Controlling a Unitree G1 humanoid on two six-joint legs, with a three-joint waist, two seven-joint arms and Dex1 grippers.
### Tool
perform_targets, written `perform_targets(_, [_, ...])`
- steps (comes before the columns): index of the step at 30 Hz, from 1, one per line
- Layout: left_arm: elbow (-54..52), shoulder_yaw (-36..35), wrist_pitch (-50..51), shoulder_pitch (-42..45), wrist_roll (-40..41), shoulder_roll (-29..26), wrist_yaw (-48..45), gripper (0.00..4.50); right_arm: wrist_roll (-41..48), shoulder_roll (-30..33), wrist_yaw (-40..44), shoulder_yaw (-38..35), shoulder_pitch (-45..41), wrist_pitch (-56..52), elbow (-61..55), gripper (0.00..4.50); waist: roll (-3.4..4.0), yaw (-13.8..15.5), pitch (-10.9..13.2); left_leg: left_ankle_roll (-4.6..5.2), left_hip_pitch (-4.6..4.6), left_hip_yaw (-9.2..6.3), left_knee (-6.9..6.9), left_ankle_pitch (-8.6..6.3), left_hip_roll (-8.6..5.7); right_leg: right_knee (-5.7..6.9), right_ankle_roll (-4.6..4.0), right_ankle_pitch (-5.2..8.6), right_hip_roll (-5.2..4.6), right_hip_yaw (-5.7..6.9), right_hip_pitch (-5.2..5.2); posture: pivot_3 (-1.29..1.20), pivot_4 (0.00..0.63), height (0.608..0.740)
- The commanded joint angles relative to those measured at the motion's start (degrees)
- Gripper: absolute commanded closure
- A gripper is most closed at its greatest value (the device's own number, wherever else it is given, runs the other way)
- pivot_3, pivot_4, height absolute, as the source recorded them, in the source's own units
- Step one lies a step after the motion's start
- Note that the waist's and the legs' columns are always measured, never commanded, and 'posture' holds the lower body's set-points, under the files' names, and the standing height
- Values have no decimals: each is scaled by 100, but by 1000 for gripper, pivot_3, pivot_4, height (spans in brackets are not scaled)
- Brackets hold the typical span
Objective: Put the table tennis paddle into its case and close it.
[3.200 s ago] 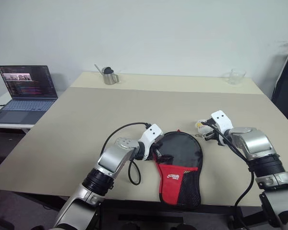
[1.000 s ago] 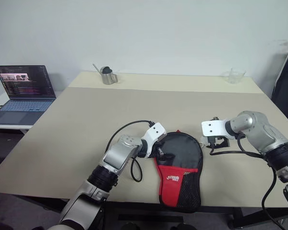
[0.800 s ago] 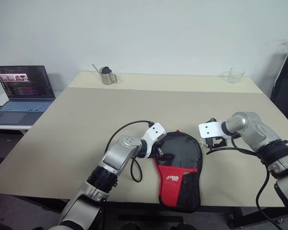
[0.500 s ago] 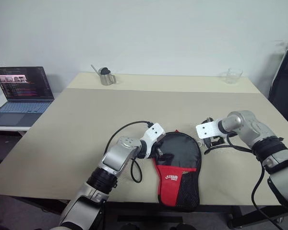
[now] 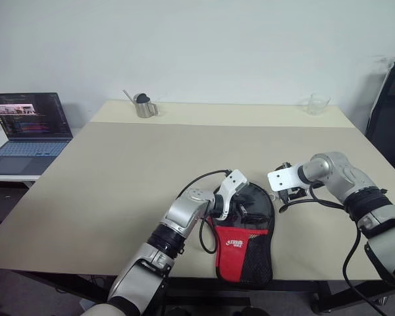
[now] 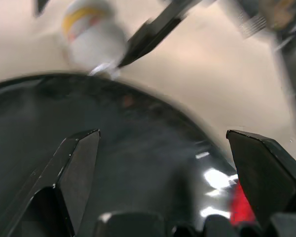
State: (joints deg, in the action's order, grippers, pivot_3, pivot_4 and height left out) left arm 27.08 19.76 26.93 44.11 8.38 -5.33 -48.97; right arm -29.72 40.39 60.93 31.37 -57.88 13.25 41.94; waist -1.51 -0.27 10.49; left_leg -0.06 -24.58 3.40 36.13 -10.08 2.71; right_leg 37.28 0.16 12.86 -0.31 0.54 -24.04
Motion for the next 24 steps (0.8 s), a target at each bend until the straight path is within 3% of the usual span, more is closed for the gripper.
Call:
perform_targets(1, [359,47,-440,-72,-231,116,141,0,-157,15,22,21,29,13,103,391,-2,3,-4,0,0,2,0,0,-1,0,-3,2,-1,1,0,0,150,740])
perform_targets(7, [773,57,-1113,-202,-590,298,490,0,-173,22,141,15,53,49,47,391,-3,10,-17,3,0,5,2,2,-2,-2,-5,3,-14,0,1,0,150,740])
perform_targets(10, [873,-75,-1187,-244,-562,384,613,0,-187,34,194,24,74,79,19,1003,-2,9,-22,4,0,5,1,2,-2,-2,-6,3,-15,2,1,0,150,740])
perform_targets(19, [922,-168,-1022,-346,-596,474,677,0,-187,130,391,-11,136,185,-80,3806,0,8,-34,6,3,5,1,4,-3,-1,-5,3,-14,4,3,0,150,740])
perform_targets(22, [976,-143,-998,-347,-659,467,714,0,-147,268,493,-59,168,214,-235,4306,1,17,-35,6,3,5,0,4,-4,-2,-4,3,-14,4,3,0,150,740])
perform_targets(24, [1024,-137,-969,-358,-676,493,724,0,-43,522,712,-155,332,180,-693,4323,2,39,-36,6,2,5,0,4,-4,-4,-4,3,-14,5,3,0,150,740])
